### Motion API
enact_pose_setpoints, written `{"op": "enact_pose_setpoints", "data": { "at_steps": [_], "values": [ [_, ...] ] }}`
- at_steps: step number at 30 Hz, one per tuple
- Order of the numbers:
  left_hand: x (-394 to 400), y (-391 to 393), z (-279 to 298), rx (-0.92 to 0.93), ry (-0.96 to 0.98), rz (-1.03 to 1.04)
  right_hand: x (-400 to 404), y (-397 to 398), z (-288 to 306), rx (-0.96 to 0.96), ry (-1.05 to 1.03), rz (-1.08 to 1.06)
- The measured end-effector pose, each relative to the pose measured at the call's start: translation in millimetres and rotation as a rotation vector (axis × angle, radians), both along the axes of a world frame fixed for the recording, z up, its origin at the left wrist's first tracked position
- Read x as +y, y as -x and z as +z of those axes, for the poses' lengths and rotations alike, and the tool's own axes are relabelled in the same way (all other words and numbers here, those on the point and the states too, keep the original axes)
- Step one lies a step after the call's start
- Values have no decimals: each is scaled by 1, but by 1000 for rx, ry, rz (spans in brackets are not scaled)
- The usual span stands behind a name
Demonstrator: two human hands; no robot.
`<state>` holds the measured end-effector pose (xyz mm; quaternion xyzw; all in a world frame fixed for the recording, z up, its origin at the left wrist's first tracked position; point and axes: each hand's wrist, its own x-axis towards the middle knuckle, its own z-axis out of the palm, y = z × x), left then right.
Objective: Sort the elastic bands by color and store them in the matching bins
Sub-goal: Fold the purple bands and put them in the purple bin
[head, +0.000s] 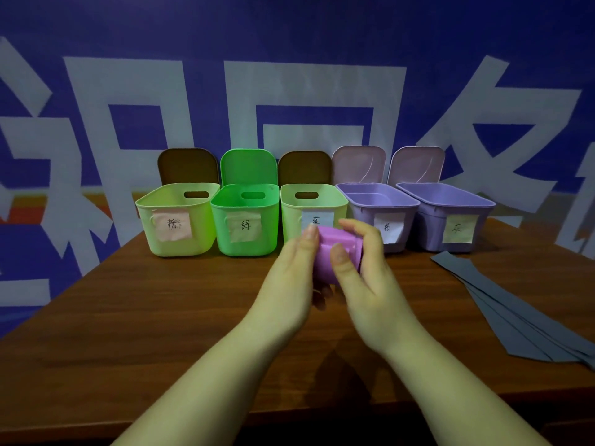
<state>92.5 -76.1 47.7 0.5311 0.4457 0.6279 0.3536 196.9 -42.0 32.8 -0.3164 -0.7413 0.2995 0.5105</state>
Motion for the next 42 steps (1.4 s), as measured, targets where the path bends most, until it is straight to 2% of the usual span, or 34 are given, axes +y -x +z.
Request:
{"op": "enact_pose_setpoints", "data": {
  "at_steps": [3, 7, 14, 20, 24, 28, 31, 34, 38, 42],
  "values": [
    [-4, -6, -9, -105, -69, -70, 2, 5, -1, 77, 135, -68],
    [-4, -2, -14, -172, 13, -87, -2, 7, -1, 106, 334, -14],
    [-2, -6, -24, -299, 121, 16, -10, 12, -21, 19, 180, -57],
    [-4, -4, -25, -104, 49, 150, -23, 19, -29, 184, 230, 67],
    [-9, -2, -25, 67, 21, 154, -30, 19, -31, 163, 194, 109],
    [-17, -9, -22, 73, -61, 227, -30, 15, -19, 318, 325, 219],
    [-15, -12, -24, 38, -74, 271, -30, 15, -14, 365, 409, 244],
    [-14, -12, -35, 109, -157, 301, -29, 15, -10, 364, 451, 171],
    [-16, -6, -45, 330, -273, 363, -29, 8, -14, 198, 386, 49],
    [-19, -7, -48, 455, -224, 429, -28, 8, -25, 133, 179, -161]
  ]
}}
